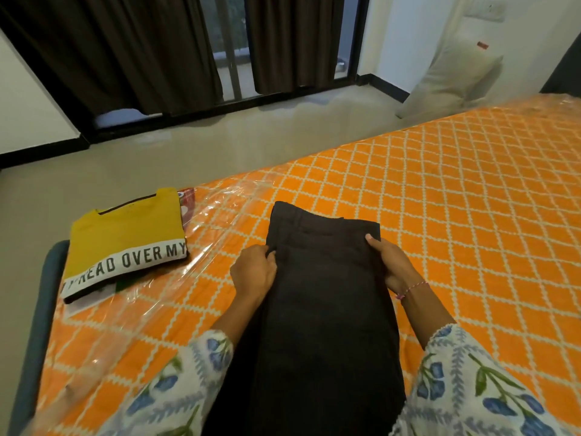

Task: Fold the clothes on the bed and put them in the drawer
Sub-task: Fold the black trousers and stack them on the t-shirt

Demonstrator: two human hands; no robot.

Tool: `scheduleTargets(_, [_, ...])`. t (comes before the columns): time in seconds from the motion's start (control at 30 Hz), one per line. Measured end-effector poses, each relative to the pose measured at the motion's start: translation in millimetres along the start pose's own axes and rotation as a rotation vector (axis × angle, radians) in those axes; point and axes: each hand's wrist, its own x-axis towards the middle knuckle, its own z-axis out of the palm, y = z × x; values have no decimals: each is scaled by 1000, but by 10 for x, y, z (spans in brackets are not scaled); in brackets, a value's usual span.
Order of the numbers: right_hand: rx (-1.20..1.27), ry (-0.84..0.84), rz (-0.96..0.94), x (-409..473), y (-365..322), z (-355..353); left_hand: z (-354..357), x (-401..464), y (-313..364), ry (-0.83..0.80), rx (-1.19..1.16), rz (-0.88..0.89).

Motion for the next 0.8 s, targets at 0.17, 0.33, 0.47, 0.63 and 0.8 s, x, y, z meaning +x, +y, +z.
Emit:
scheduleTargets(0.17, [233,-215,71,111,-184,247,-264,22,-304,-1,-887,-157])
scheduleTargets(0.33, [-321,-79,65,369,17,688,-149,222,-591,-103,-517,-351])
scheduleTargets(0.47, [-326,-105,142,465,9,583,-159,287,-569,-93,-414,-291])
scheduleTargets(0.63, [-622,-65,-213,537,31,665,-209,200,-618,-133,-840,-493])
scheduleTargets(0.8, [-392,-297,62,674,-121,720,-307,244,-635,-203,-942,-537])
